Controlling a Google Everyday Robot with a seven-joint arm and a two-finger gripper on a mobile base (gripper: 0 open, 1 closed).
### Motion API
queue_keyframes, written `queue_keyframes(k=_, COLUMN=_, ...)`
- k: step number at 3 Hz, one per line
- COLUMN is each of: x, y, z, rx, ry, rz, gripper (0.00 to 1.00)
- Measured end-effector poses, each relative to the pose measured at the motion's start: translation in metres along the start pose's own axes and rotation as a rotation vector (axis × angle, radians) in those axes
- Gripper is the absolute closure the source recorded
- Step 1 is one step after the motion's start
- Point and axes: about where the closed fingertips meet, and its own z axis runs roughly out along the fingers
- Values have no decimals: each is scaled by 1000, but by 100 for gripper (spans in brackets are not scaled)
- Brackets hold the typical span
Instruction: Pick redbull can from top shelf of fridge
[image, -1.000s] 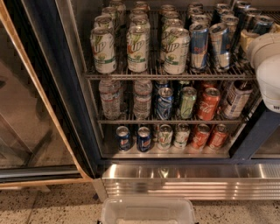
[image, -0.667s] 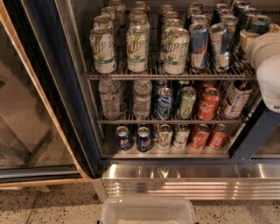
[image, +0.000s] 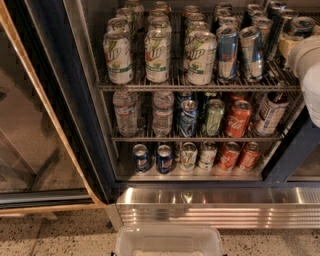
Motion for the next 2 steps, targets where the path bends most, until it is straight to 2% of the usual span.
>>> queue_keyframes(k=2, x=-21, y=-9, z=-33, rx=-19, ry=3, rz=38, gripper=100)
